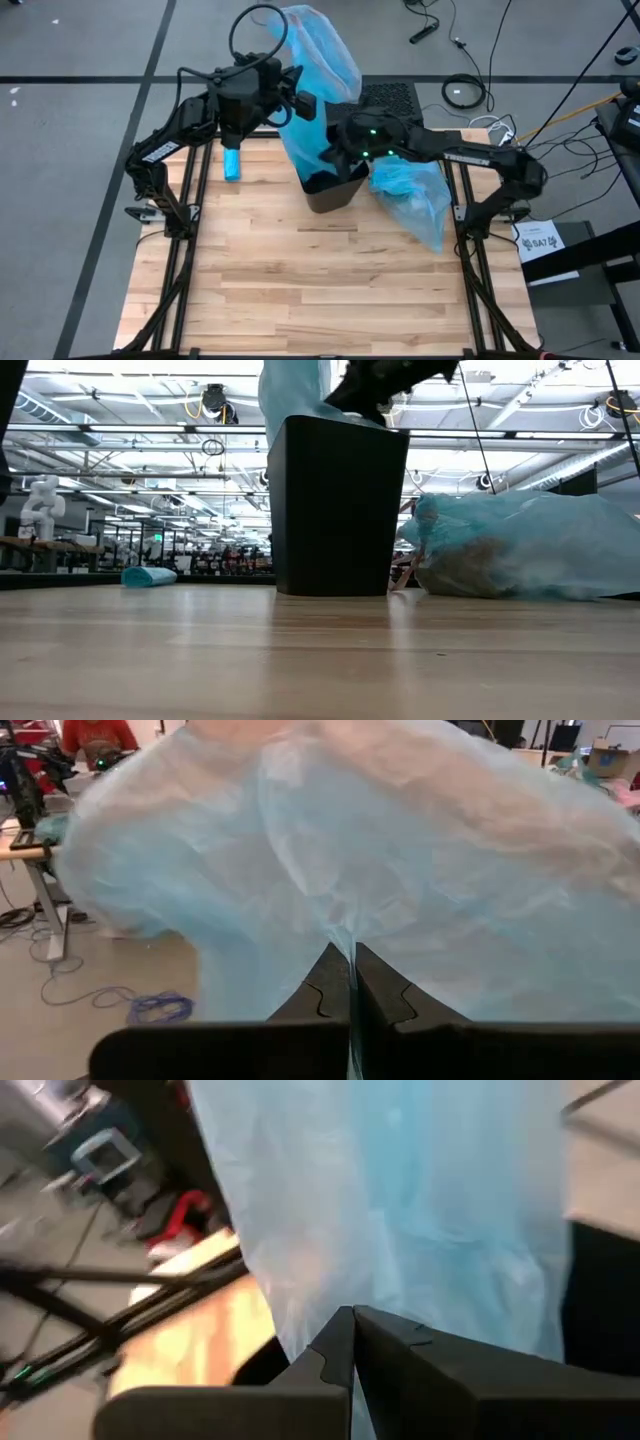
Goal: Place trash/remove bag and relplace
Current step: Insert the blue trash bag into the trash bin
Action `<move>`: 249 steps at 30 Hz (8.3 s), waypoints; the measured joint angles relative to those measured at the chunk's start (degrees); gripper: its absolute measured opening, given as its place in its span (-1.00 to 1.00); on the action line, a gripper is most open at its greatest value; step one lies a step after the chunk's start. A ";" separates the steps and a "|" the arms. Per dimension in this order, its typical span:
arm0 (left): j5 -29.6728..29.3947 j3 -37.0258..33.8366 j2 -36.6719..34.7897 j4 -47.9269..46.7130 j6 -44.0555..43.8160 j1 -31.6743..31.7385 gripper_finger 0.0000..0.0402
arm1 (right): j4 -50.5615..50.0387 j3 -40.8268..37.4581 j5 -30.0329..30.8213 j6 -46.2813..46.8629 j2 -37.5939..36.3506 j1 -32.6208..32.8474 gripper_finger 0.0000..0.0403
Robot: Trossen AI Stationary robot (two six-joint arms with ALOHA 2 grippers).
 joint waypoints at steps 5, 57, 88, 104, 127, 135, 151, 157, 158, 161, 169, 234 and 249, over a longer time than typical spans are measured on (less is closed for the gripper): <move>-0.01 0.00 0.00 -2.34 -0.08 -1.02 -1.00 | -17.48 6.92 2.34 -1.44 4.39 0.66 -1.00; 14.74 -31.95 2.10 13.77 -17.99 -5.89 -1.00 | -39.43 7.21 9.19 1.56 -26.23 1.72 -1.00; 50.83 -69.56 -17.77 52.29 -7.46 3.08 -0.92 | -27.57 7.20 8.96 14.85 -19.22 1.76 -1.00; 61.15 -69.53 -21.30 36.26 -3.62 12.66 -0.67 | -20.85 7.16 12.27 23.99 -13.98 8.44 -1.00; 58.90 -65.31 -31.76 27.79 7.94 14.96 -0.19 | -21.77 7.92 15.26 25.46 -9.38 7.22 -1.00; 59.64 -65.35 -31.95 16.99 10.26 15.22 -0.19 | -43.75 19.47 18.33 21.66 -3.72 6.05 -1.00; 58.56 -65.42 -32.63 10.85 5.87 15.15 -0.20 | -37.44 49.59 14.51 -21.34 19.87 3.09 -1.00; 54.35 -65.42 -41.32 7.19 1.94 15.26 -0.20 | -38.27 53.02 -5.68 -21.09 21.74 3.67 -1.00; 54.37 -65.42 -42.53 8.04 1.49 15.26 -0.20 | -38.86 53.00 -6.33 -21.63 21.80 3.79 -1.00; 55.27 -65.42 -45.72 12.95 1.04 15.19 -0.20 | -38.97 53.00 -4.28 -22.70 21.81 3.94 -1.00; 56.53 -65.35 -45.08 22.60 0.29 15.24 -0.20 | -28.06 53.00 -3.33 -21.46 23.20 3.75 -1.00; 47.85 -57.81 -34.69 3.21 39.39 18.49 -0.99 | -51.01 52.95 4.84 -2.50 19.20 6.54 -1.00; 54.51 -57.81 -36.06 -2.02 23.96 14.60 -1.00 | -62.50 52.95 57.52 -13.41 17.14 2.17 -1.00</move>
